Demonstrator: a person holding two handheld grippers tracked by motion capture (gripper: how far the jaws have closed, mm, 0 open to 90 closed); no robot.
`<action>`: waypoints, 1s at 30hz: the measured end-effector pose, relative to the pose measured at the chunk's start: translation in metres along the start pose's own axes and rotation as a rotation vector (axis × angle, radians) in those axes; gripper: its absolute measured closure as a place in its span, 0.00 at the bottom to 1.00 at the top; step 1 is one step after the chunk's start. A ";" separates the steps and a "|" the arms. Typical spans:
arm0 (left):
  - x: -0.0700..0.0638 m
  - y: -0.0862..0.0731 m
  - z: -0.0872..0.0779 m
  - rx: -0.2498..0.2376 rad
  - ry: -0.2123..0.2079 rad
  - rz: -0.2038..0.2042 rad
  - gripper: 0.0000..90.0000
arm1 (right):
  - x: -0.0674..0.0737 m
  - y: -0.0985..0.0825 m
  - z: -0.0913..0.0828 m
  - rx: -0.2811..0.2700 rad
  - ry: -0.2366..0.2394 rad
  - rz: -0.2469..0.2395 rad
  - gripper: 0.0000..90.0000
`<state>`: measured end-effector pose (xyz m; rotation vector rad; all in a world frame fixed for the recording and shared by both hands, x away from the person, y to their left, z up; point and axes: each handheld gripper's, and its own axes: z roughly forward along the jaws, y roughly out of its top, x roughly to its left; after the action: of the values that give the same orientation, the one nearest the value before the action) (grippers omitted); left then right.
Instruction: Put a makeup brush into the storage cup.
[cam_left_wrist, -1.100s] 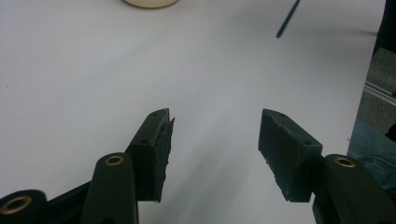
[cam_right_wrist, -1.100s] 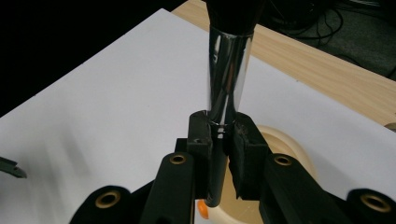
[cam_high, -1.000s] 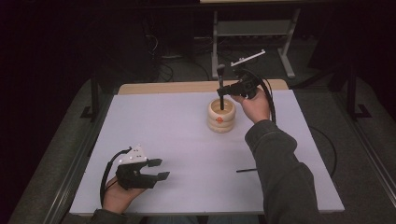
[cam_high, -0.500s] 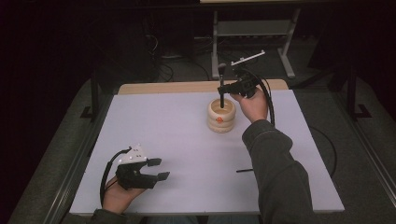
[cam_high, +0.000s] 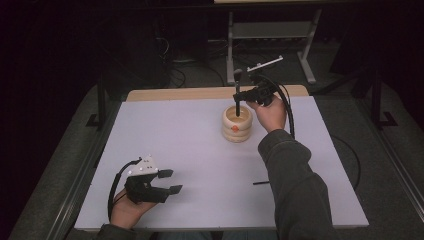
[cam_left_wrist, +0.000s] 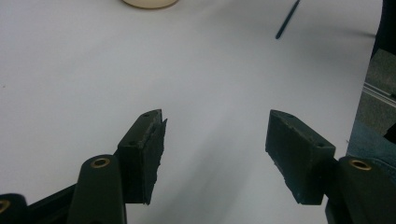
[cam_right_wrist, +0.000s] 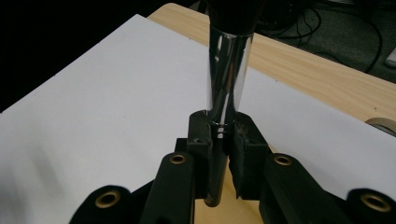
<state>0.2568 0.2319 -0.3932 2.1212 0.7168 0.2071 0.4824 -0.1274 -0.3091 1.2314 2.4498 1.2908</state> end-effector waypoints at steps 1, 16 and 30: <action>0.000 0.000 0.000 0.002 -0.001 -0.003 0.40 | 0.000 0.000 0.001 0.002 -0.001 0.001 0.87; 0.000 0.000 0.000 0.003 -0.006 -0.008 0.38 | 0.000 -0.002 0.009 0.009 -0.004 0.011 0.87; 0.001 0.000 0.000 0.011 -0.005 0.001 0.38 | -0.003 -0.008 0.015 0.001 0.006 0.014 0.87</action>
<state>0.2576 0.2328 -0.3931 2.1315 0.7154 0.1990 0.4862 -0.1223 -0.3253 1.2482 2.4507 1.2994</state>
